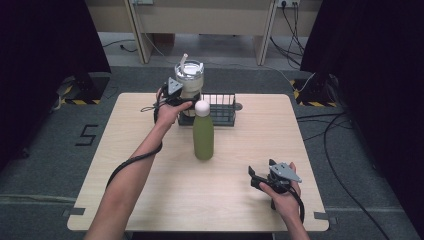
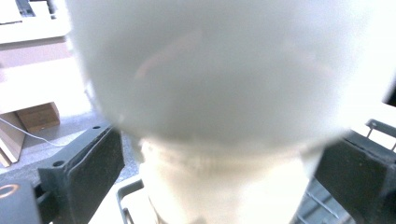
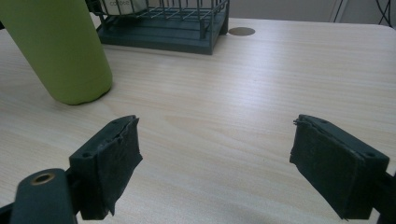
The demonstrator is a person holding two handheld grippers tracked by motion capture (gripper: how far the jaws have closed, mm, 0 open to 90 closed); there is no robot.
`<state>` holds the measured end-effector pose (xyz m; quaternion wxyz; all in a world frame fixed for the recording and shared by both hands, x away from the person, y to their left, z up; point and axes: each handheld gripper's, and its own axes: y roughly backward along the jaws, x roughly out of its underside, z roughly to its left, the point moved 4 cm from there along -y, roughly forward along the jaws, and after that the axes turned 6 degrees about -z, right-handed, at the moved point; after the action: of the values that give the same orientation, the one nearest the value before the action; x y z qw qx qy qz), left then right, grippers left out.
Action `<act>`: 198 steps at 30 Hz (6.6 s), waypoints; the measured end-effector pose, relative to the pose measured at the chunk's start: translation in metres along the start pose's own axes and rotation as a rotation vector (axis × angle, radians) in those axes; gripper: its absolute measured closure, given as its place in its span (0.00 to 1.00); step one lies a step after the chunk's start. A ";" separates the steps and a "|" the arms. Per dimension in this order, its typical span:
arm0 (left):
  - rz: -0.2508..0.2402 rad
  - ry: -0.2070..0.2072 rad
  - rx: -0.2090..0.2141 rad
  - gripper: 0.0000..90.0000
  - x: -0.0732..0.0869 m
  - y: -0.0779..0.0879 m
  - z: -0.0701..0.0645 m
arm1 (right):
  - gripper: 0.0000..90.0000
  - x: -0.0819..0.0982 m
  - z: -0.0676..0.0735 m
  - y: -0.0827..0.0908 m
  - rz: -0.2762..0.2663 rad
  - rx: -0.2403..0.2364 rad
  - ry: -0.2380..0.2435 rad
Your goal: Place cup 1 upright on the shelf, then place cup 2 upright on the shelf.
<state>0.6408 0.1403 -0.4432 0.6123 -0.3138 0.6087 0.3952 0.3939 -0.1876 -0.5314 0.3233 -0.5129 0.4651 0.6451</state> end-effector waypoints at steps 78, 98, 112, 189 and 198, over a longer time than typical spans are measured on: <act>-0.068 -0.018 -0.049 0.11 0.048 0.198 -0.006 | 0.17 -0.056 0.068 -0.016 -0.110 -0.142 0.097; -0.061 0.005 -0.064 0.11 0.056 0.205 0.002 | 0.08 -0.065 0.092 -0.052 -0.107 -0.191 0.141; -0.063 0.005 -0.059 0.11 0.055 0.203 0.001 | 0.06 -0.073 0.109 -0.068 -0.124 -0.215 0.143; -0.063 0.020 -0.051 0.15 0.057 0.198 0.002 | 0.23 -0.098 0.133 -0.127 -0.125 -0.216 0.167; -0.063 0.022 -0.057 0.15 0.058 0.199 0.003 | 0.23 -0.109 0.123 -0.121 -0.144 -0.191 0.159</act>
<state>0.4671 0.2461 -0.4810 0.6084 -0.3544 0.5938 0.3894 0.4866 -0.0227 -0.4540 0.2808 -0.6228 0.3879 0.6188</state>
